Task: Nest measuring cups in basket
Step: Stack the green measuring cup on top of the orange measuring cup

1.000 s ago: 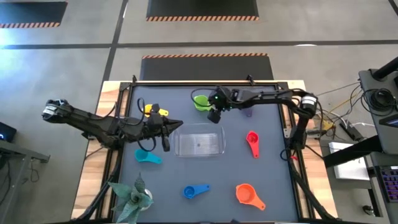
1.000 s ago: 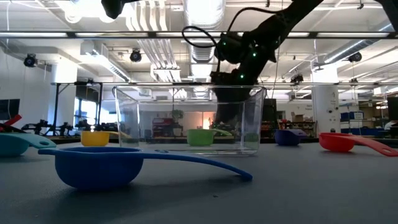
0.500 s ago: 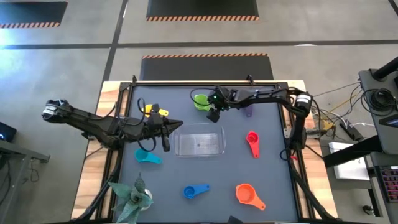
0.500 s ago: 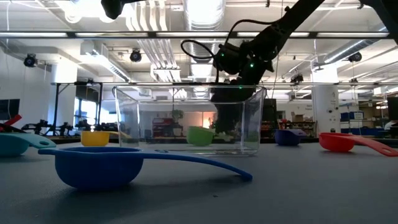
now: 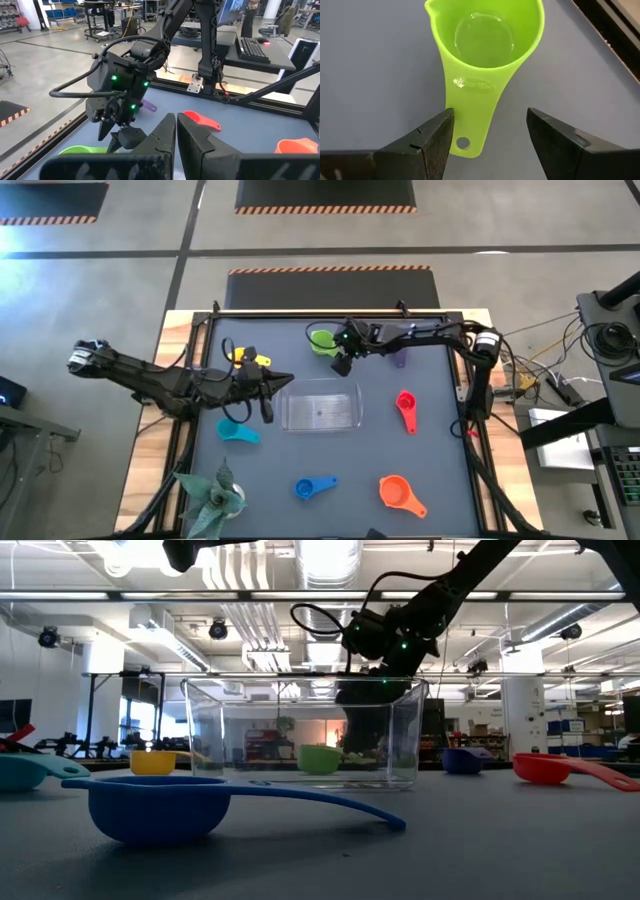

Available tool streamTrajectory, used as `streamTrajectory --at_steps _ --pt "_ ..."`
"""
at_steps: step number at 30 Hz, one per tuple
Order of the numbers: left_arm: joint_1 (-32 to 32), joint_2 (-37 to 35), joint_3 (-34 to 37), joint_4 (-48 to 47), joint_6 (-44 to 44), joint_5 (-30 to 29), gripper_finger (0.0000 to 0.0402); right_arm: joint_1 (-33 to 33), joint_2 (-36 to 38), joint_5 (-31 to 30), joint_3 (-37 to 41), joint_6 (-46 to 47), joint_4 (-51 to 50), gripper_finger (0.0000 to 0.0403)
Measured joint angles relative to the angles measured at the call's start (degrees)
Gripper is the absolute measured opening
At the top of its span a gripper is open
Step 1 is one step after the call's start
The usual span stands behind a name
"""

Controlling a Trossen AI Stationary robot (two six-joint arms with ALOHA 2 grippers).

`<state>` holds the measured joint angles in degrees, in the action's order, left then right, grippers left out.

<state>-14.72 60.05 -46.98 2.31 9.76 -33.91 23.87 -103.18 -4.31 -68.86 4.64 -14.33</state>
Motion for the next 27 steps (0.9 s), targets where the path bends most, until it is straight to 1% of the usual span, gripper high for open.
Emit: streamTrajectory --at_steps 10,27 --pt "0.24 0.0 0.02 0.0 0.0 -0.02 0.0 -1.22 0.09 -0.08 0.0 -0.05 0.34 0.024" --pt "0.43 -0.02 0.17 -0.14 0.0 -0.02 0.0 -2.64 0.94 -0.21 -0.07 3.83 2.93 0.024"
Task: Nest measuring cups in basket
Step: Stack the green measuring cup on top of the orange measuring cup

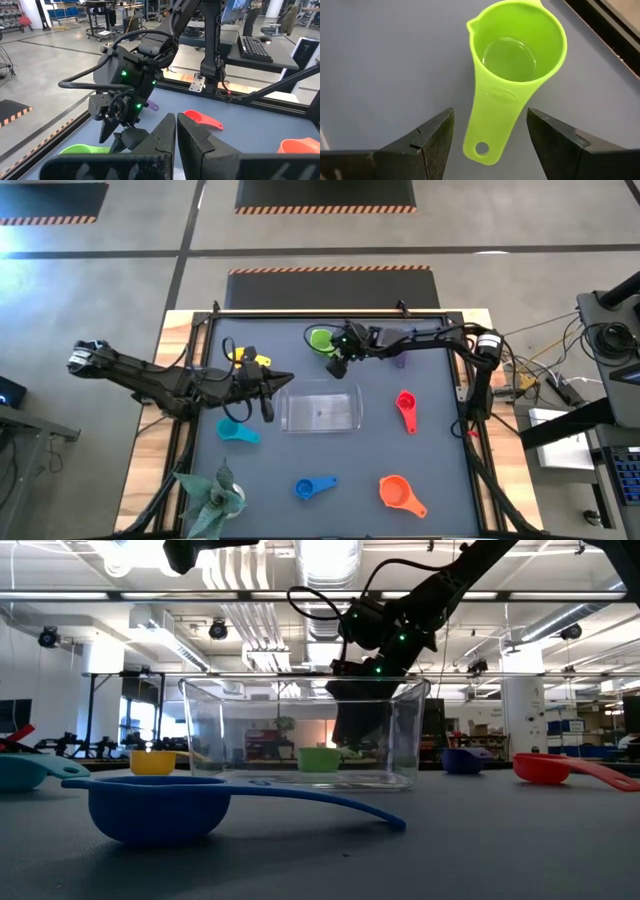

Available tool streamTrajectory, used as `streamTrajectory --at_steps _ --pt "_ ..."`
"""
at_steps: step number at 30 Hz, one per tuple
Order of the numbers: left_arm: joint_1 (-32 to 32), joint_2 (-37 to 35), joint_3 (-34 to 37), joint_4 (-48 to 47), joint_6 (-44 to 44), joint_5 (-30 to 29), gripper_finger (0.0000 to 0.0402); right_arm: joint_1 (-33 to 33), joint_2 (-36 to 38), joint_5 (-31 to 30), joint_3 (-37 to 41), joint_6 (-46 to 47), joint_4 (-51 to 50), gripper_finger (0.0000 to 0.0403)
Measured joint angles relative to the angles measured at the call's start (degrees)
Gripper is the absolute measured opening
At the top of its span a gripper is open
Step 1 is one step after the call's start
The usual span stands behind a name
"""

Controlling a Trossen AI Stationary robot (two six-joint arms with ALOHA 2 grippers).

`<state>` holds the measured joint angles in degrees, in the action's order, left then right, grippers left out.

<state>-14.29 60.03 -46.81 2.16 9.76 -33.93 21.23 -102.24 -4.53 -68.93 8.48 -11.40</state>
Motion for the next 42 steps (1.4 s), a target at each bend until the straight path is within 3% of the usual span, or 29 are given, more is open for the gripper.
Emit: streamTrajectory --at_steps 28,35,40,42 --pt "0.56 0.0 0.02 -0.47 0.26 0.02 0.0 1.82 -3.85 -4.53 -0.19 -3.73 4.07 0.0236" --pt "0.56 0.0 0.02 -0.47 0.26 0.02 0.0 2.08 -3.85 -3.37 -0.2 -8.86 3.89 0.0189" --pt "0.56 0.0 0.02 -0.45 0.39 0.01 0.0 3.0 -3.85 3.43 -0.2 -10.78 3.85 0.0132" --pt "0.56 0.0 0.02 -0.45 0.39 0.02 0.0 3.6 -3.85 5.98 -0.2 -10.77 3.87 0.0127"
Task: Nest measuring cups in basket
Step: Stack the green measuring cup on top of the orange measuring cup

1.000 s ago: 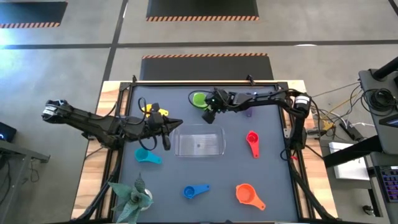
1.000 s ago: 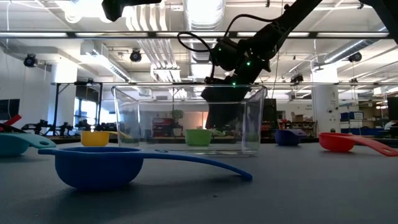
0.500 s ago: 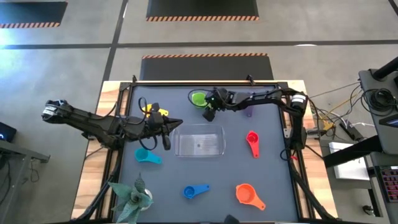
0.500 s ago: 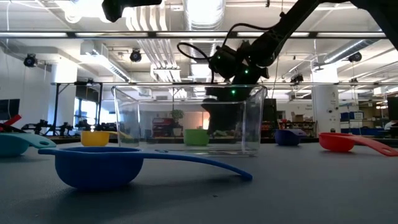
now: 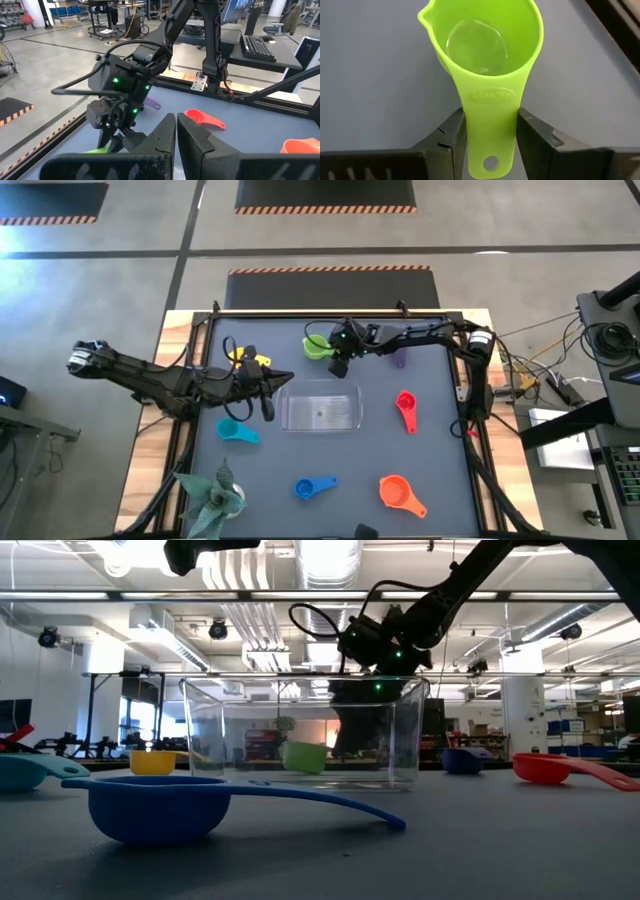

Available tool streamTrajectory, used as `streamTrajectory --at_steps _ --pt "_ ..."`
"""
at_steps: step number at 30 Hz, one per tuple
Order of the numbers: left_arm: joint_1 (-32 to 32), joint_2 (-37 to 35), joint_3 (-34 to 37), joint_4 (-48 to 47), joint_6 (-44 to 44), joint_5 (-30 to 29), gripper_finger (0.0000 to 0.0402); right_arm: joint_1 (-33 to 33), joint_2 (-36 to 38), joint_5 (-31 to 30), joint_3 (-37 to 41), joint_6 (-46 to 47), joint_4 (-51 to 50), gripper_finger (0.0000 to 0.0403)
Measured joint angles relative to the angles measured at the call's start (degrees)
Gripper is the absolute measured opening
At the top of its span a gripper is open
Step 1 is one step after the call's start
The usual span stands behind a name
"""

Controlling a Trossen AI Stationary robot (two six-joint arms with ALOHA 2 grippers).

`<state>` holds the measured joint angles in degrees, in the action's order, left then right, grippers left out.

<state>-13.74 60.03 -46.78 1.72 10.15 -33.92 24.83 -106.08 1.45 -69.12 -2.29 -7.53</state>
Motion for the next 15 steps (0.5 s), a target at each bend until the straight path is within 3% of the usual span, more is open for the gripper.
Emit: streamTrajectory --at_steps 8,15 --pt "0.0 0.0 0.0 0.0 -0.04 0.01 0.0 1.09 0.95 1.54 0.0 -0.73 -0.35 0.0127" --pt "-0.01 0.0 0.0 -0.03 -0.13 0.01 0.0 1.06 8.3 0.03 0.0 -2.28 -5.0 0.0127"
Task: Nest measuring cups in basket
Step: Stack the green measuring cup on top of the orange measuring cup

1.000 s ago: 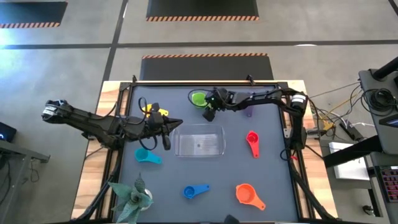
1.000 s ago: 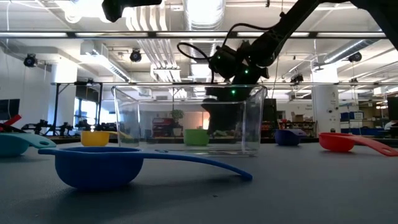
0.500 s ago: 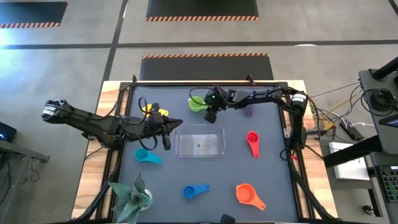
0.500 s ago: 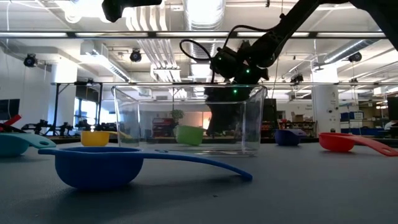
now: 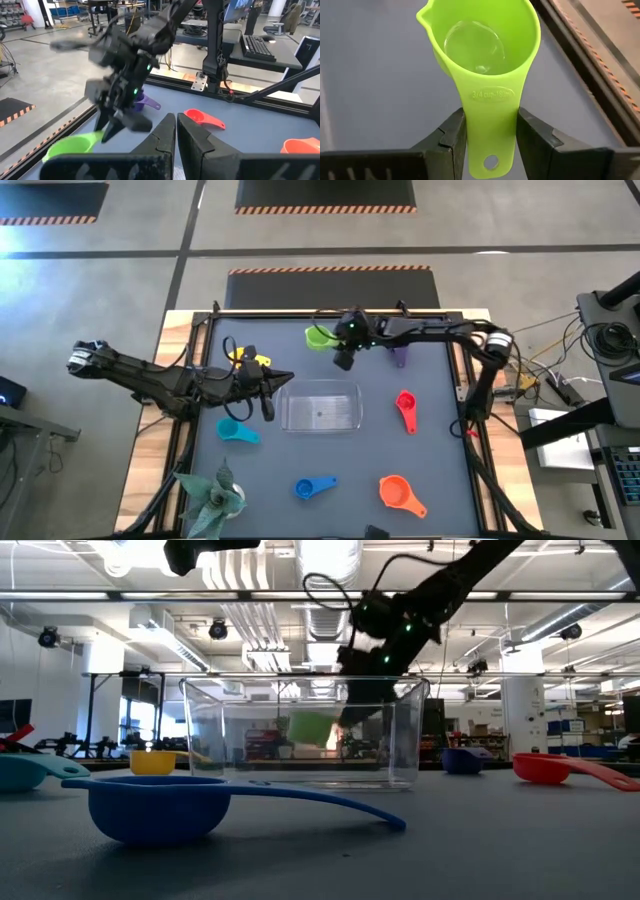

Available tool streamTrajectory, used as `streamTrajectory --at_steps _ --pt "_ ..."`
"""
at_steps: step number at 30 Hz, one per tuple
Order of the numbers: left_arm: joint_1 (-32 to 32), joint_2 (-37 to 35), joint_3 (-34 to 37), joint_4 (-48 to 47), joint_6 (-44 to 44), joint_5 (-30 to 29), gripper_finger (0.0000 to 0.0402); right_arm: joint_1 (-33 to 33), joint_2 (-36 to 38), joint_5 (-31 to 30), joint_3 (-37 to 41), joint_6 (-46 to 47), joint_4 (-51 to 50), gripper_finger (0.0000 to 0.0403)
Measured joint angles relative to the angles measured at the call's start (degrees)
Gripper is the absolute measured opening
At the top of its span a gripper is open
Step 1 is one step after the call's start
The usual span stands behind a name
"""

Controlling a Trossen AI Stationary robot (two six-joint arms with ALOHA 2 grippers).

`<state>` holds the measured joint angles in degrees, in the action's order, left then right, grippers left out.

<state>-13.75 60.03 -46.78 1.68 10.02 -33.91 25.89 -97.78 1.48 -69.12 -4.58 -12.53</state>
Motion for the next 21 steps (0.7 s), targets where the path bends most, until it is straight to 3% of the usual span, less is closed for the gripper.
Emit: streamTrajectory --at_steps 11,21 --pt "0.01 0.0 0.0 -0.03 -0.02 0.0 0.0 -4.62 21.12 -0.13 3.42 3.97 -18.77 0.0126" --pt "0.01 0.0 0.0 0.01 0.14 -0.01 0.0 -19.47 41.22 0.05 7.99 14.81 -36.08 0.0126"
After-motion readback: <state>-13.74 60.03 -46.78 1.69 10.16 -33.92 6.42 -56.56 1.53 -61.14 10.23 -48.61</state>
